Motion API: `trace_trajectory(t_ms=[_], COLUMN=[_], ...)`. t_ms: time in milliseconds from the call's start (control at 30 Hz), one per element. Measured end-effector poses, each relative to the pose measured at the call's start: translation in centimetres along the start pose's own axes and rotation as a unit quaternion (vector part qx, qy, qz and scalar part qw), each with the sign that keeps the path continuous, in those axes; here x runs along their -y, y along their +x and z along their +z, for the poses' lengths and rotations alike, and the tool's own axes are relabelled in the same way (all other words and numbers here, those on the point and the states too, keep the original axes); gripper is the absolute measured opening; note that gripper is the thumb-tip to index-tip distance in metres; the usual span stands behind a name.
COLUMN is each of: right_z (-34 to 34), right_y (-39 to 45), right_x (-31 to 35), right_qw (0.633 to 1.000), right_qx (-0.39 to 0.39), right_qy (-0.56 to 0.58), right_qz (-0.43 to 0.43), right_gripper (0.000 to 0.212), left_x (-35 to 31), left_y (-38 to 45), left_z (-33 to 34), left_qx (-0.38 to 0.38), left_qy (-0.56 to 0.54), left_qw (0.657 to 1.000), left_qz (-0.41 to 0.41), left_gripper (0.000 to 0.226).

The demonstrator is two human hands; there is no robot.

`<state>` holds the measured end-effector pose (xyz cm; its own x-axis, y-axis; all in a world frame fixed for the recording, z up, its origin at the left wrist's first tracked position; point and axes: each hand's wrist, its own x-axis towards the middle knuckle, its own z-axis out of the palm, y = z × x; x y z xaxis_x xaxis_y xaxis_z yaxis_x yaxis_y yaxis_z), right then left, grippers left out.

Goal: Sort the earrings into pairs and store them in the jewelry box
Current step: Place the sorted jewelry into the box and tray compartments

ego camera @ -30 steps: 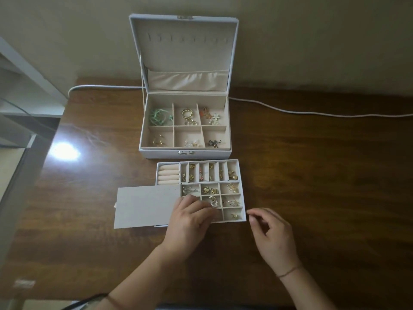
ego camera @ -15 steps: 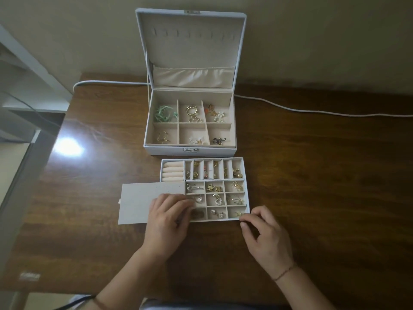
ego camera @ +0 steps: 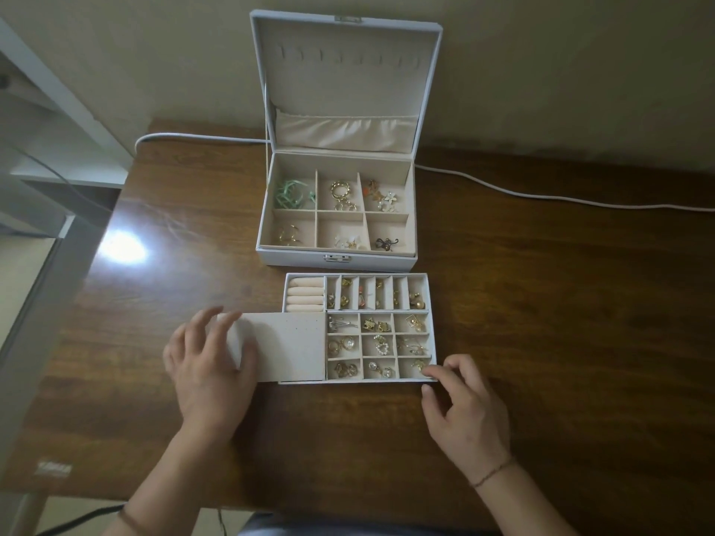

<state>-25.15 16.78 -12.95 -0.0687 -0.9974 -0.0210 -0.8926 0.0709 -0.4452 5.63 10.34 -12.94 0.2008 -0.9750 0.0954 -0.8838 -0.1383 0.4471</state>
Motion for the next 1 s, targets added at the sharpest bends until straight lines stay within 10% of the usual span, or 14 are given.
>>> trace_trajectory(t_ms=[200,1000], right_z=[-0.4,-0.6], right_y=[0.2,3.0], right_x=[-0.7,3.0], right_qw=[0.999,0.991], right_qx=[-0.015,0.018], right_qy=[0.029,-0.108], right_qz=[-0.016,0.08], right_gripper=[0.019,0.005], left_x=[0.1,-8.6], left_y=[0.1,-2.8], left_z=[-0.2,5.0], left_qx=[0.016,0.045], left_qy=[-0.04,-0.118], left_qw=[0.998,0.963], left_qz=[-0.04,0.237], left_gripper=[0.05,0.028])
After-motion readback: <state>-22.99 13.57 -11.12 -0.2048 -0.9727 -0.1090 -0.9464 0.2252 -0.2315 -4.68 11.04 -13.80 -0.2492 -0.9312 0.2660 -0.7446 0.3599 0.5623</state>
